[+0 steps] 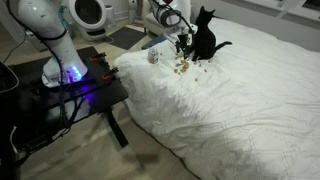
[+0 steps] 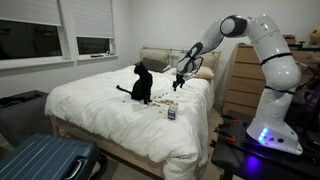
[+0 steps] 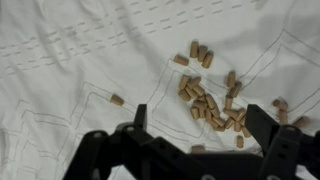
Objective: Pick up some of the objects on the bed and place them in the jar
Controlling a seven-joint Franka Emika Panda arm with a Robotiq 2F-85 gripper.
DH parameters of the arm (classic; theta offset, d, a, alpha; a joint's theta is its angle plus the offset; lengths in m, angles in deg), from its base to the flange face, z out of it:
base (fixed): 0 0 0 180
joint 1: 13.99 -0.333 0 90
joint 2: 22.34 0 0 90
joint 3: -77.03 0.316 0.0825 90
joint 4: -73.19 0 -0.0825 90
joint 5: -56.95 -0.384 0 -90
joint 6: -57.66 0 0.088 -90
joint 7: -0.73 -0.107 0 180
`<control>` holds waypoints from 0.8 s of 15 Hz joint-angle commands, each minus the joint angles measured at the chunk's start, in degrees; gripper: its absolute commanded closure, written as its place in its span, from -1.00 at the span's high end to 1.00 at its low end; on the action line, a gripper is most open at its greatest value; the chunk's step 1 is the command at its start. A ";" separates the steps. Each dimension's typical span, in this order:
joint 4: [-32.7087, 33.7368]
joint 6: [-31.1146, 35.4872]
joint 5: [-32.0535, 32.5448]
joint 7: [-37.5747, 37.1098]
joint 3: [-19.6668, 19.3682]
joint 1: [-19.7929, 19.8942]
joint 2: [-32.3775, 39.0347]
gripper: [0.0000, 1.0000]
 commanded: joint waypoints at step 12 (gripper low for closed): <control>5.88 -0.66 -8.18 -3.45 4.00 2.90 8.74 1.00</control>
